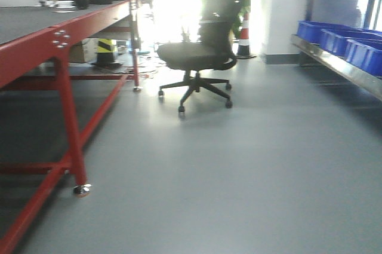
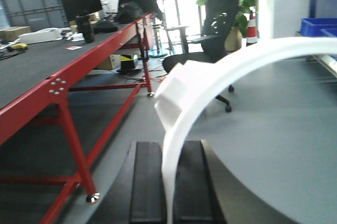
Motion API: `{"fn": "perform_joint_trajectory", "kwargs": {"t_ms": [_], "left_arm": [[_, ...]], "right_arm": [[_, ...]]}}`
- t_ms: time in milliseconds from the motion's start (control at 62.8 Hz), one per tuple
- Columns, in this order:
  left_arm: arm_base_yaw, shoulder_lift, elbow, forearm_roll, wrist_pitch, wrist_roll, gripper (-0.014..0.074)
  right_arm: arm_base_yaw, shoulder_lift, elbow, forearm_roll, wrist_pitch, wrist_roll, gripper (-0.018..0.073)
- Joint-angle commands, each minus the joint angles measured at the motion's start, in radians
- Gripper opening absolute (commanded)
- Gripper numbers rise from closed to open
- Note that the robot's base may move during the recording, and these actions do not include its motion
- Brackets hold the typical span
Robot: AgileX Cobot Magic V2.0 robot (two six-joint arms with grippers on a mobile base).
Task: Grab PVC pipe and place in blue bin
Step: 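Drive the base away from the table carrying both clamps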
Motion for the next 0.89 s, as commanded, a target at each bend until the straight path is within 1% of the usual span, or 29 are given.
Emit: {"fn": "perform_joint_trajectory", "kwargs": {"t_ms": [0, 876], "left_arm": [[0.003, -0.005, -0.003, -0.007, -0.023, -0.005, -0.0111], [0.003, -0.005, -0.003, -0.007, -0.023, -0.005, -0.0111]], "right_arm": [[0.000, -0.001, 0.003, -0.013, -0.016, -0.004, -0.0168], [0.000, -0.001, 0.003, -0.013, -0.016, -0.004, -0.0168]]}}
